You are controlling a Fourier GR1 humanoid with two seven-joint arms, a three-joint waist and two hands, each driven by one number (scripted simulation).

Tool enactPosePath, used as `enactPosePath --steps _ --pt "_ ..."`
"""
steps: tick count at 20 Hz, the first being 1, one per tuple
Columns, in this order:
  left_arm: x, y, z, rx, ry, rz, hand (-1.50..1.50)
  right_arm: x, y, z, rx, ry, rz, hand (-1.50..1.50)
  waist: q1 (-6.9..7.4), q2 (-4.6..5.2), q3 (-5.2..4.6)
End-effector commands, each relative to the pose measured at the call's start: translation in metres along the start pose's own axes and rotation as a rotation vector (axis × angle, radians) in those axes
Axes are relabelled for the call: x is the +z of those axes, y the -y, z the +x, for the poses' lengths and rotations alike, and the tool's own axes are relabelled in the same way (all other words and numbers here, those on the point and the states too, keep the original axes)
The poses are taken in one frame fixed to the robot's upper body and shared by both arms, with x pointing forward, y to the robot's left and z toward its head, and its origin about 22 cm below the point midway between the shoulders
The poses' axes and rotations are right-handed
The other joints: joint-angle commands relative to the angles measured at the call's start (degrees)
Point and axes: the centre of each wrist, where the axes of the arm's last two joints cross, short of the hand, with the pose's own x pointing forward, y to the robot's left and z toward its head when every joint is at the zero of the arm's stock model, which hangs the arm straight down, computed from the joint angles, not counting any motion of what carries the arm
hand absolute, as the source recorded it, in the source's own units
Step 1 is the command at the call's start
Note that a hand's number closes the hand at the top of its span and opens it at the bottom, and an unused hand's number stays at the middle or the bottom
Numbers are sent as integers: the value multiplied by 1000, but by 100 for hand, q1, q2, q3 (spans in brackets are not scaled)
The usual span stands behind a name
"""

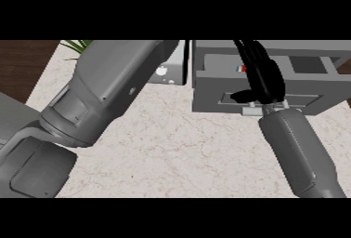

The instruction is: Pick up the can, place it into the drawer and close the drawer

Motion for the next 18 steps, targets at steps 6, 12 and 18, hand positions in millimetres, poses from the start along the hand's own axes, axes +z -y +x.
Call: enactPosePath --steps 6,12,18 --pt "-6 -32 0 -10 -17 7 -150 -41 -19 2 87 -49 -131 -150 190 -11 -2" --pt "-4 -46 -3 -6 -26 -15 -150 -69 -4 -7 108 -61 -171 -150 326 26 0" --pt "1 -60 -11 -10 -23 6 -150 -81 -2 -1 132 -62 -207 -150 394 33 0"
